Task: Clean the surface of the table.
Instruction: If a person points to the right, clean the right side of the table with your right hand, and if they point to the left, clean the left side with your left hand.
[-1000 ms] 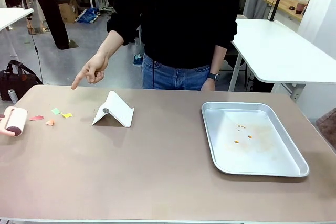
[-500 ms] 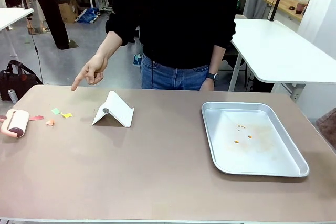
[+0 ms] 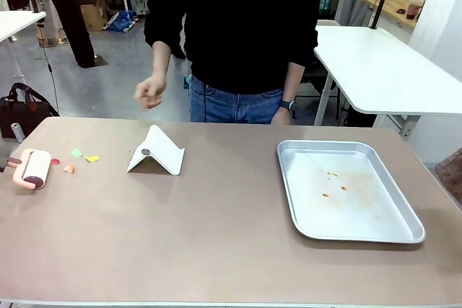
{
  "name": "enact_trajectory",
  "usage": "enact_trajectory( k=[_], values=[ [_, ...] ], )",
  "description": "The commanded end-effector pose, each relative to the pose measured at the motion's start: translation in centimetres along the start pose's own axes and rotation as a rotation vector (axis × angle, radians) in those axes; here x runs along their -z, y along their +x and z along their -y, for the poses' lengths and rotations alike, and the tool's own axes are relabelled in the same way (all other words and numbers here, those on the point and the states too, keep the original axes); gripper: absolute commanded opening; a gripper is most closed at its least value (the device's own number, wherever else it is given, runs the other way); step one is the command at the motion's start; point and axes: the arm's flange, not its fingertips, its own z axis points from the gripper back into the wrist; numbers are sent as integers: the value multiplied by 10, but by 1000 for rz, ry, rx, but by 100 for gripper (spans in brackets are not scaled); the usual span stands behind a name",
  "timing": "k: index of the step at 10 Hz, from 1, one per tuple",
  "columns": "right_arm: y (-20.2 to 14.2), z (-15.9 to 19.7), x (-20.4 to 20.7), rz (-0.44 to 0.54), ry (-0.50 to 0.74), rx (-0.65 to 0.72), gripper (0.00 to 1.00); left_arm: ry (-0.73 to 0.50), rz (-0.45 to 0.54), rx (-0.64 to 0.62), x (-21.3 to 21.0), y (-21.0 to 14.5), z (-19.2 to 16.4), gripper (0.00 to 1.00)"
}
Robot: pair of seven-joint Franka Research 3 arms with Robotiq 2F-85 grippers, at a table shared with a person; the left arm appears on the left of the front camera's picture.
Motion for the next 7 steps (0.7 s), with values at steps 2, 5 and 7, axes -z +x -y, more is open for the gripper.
enact_trajectory(
  k=[2,5,7],
  values=[
    [-1,-2,-1,-3,10,-10,0,46,-42,-47,29,-2,4,22],
    [-1,-2,-1,-3,10,-10,0,42,-90,-48,52,3,19,22],
    [-1,-2,-1,-3,10,-10,0,46,-102,-49,64,9,29,22]
  ],
)
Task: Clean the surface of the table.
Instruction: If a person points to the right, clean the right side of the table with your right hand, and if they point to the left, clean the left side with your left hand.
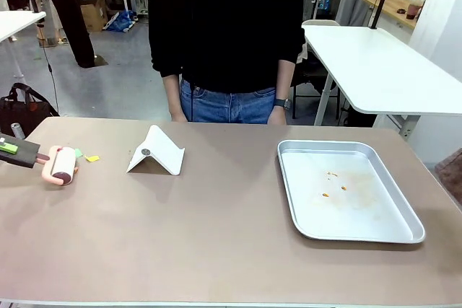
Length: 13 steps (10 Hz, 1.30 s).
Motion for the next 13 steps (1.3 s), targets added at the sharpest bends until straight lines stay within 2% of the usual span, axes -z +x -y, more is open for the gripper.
enact_trajectory(
  k=[1,10,13],
  values=[
    [-1,-2,-1,-3,10,-10,0,50,-22,-33,21,0,1,22],
    [-1,-2,-1,-3,10,-10,0,11,-133,-28,67,20,48,22],
    [-1,-2,-1,-3,10,-10,0,-68,-87,17,50,21,64,22]
  ],
)
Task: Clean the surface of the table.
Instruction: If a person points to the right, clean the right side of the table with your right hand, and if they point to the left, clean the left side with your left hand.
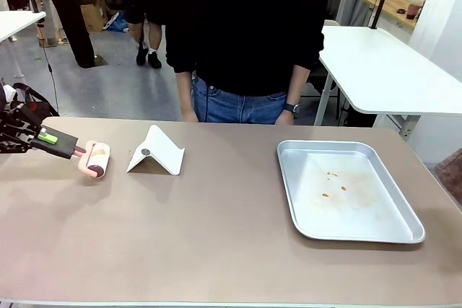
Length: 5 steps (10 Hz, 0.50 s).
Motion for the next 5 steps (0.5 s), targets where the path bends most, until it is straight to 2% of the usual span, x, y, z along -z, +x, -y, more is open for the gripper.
enact_trajectory(
  k=[1,3,5],
  values=[
    [-1,-2,-1,-3,10,-10,0,-90,32,30,-23,-6,14,22],
    [-1,-2,-1,-3,10,-10,0,-168,54,73,-56,-17,25,22],
    [-1,-2,-1,-3,10,-10,0,-163,105,89,-86,-24,19,22]
  ],
)
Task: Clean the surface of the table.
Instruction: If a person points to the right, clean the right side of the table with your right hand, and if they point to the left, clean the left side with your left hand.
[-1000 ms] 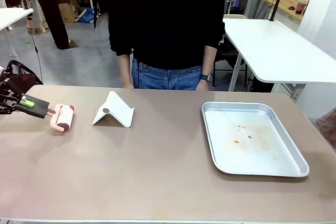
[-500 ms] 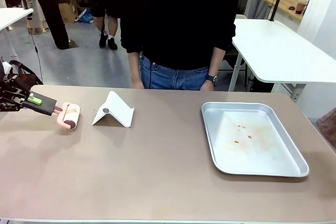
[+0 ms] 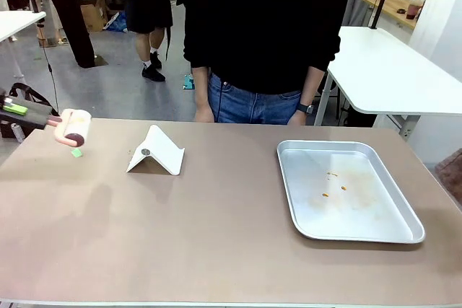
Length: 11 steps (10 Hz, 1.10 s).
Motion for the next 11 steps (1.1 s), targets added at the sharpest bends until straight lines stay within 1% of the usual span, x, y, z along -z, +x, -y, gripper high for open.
enact_trajectory(
  k=[1,3,5,6,8,9,10,11],
  values=[
    [-1,-2,-1,-2,10,-10,0,-28,34,16,-25,-4,-10,22],
    [-1,-2,-1,-2,10,-10,0,-15,93,2,-57,-8,-27,22],
    [-1,-2,-1,-2,10,-10,0,0,140,-9,-73,-5,-41,22],
    [-1,-2,-1,-2,10,-10,0,0,139,-30,-74,2,-51,22],
    [-1,-2,-1,-2,10,-10,0,67,142,-71,-64,18,-70,22],
    [-1,-2,-1,-2,10,-10,0,64,112,-96,-57,22,-77,22],
    [-1,-2,-1,-2,10,-10,0,95,116,-100,-53,25,-82,22],
    [-1,-2,-1,-2,10,-10,0,101,108,-106,-48,25,-85,22]
  ],
)
